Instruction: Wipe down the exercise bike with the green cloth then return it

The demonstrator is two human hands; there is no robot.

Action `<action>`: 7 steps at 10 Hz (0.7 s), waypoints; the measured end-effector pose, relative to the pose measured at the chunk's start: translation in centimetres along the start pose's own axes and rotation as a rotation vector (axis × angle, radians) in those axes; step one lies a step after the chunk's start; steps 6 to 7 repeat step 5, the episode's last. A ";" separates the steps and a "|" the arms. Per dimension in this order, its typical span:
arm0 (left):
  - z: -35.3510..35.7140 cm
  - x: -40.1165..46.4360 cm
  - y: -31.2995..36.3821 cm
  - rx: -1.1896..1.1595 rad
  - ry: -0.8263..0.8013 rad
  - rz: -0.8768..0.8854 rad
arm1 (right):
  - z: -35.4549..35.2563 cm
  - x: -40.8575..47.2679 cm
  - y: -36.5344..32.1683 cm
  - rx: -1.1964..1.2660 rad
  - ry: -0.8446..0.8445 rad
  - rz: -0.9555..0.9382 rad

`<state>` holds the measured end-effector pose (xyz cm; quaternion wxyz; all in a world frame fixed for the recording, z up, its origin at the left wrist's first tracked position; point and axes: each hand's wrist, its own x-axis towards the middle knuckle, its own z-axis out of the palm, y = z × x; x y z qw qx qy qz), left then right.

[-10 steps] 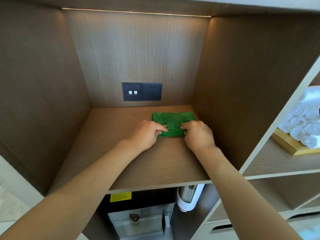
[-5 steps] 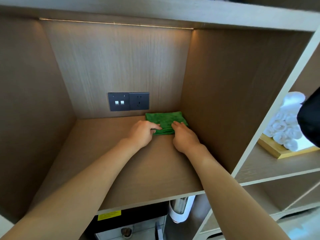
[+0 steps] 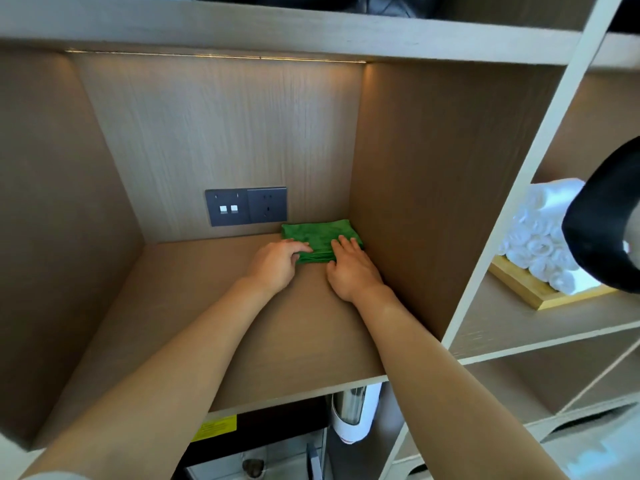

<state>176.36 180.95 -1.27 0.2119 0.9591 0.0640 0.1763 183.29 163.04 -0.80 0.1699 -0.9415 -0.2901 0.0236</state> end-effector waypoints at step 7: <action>-1.4 -9.7 2.5 0.193 -0.122 -0.208 | 0.6 -8.4 -0.4 -0.043 -0.124 -0.089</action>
